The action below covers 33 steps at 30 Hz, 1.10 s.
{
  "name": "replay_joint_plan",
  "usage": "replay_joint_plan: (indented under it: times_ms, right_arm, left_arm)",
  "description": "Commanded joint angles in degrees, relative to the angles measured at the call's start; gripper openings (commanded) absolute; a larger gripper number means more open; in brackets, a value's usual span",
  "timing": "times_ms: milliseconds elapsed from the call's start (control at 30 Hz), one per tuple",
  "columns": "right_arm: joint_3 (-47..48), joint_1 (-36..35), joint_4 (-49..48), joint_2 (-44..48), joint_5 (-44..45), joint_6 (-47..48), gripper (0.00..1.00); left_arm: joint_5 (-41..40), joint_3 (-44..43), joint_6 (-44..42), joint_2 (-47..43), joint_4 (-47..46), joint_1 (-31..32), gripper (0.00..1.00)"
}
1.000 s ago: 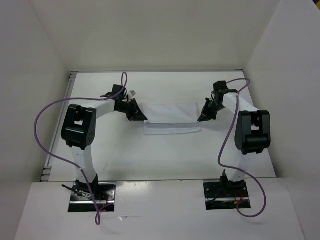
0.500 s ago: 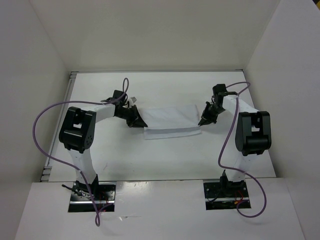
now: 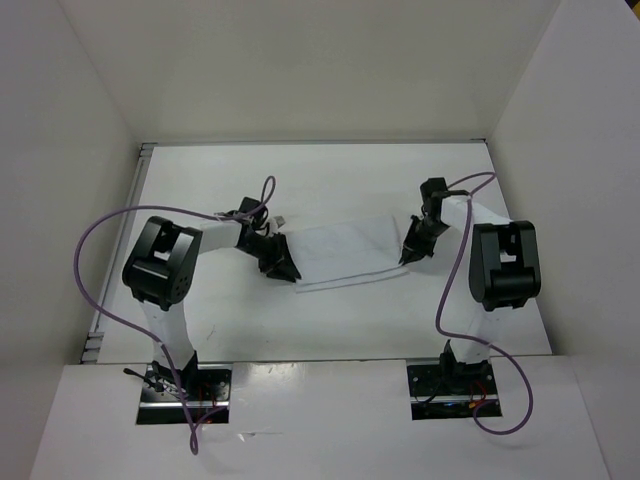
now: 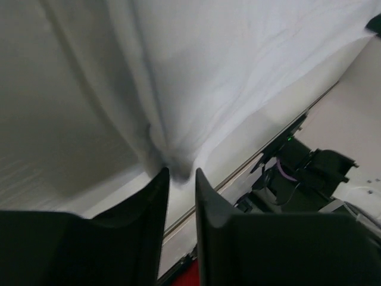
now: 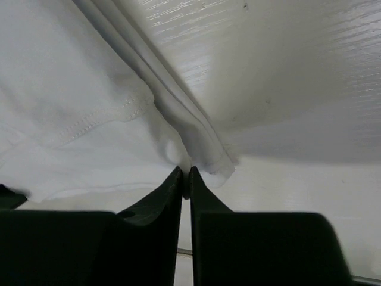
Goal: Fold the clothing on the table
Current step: Fold the skirt
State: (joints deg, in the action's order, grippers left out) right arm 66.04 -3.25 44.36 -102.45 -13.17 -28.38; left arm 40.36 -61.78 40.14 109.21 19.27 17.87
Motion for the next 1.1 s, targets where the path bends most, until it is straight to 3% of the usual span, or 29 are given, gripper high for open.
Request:
replay_joint_plan:
  times_ms: [0, 33, 133, 267, 400, 567, 633, 800, 1067]
  right_arm:
    - [-0.30, -0.36, 0.03, -1.16, 3.33, -0.18, 0.15]
    - [-0.30, -0.36, 0.03, -1.17, 3.85, -0.18, 0.21]
    - [0.84, -0.36, 1.25, 0.14, 5.43, -0.80, 0.26]
    - [2.69, -1.59, 5.29, 9.08, 8.06, -2.02, 0.36]
    - [3.48, -1.59, 6.44, 13.06, 9.57, -2.56, 0.49]
    - [6.11, -1.59, 3.37, 8.07, 9.57, -0.27, 0.49]
    - [7.86, -1.59, 0.75, 5.52, 10.18, 0.26, 0.49]
    - [12.35, -1.59, -2.26, -1.67, 7.55, 2.36, 0.50]
    - [12.89, -1.59, -3.31, -3.10, 5.87, 2.89, 0.50]
  left_arm:
    - [-0.37, 2.45, -2.70, -2.33, 3.31, 0.50, 0.34]
    - [-0.37, 3.84, -3.39, -3.73, 4.10, 1.02, 0.41]
    - [0.24, 5.87, -4.71, -6.89, 6.39, 1.03, 0.47]
    - [-1.06, 5.89, -6.21, -13.04, 10.61, 1.03, 0.47]
    - [-3.79, 0.45, -5.61, -17.71, 12.29, 0.50, 0.47]
    - [-5.29, -8.08, -2.62, -15.52, 6.41, 0.50, 0.47]
    - [-5.29, -8.62, 0.28, -13.59, 0.70, 0.50, 0.44]
    - [-7.65, -11.96, 4.33, -6.30, -7.58, 0.50, 0.16]
    - [-14.08, -11.53, 3.81, 2.75, -4.59, 1.03, 0.08]
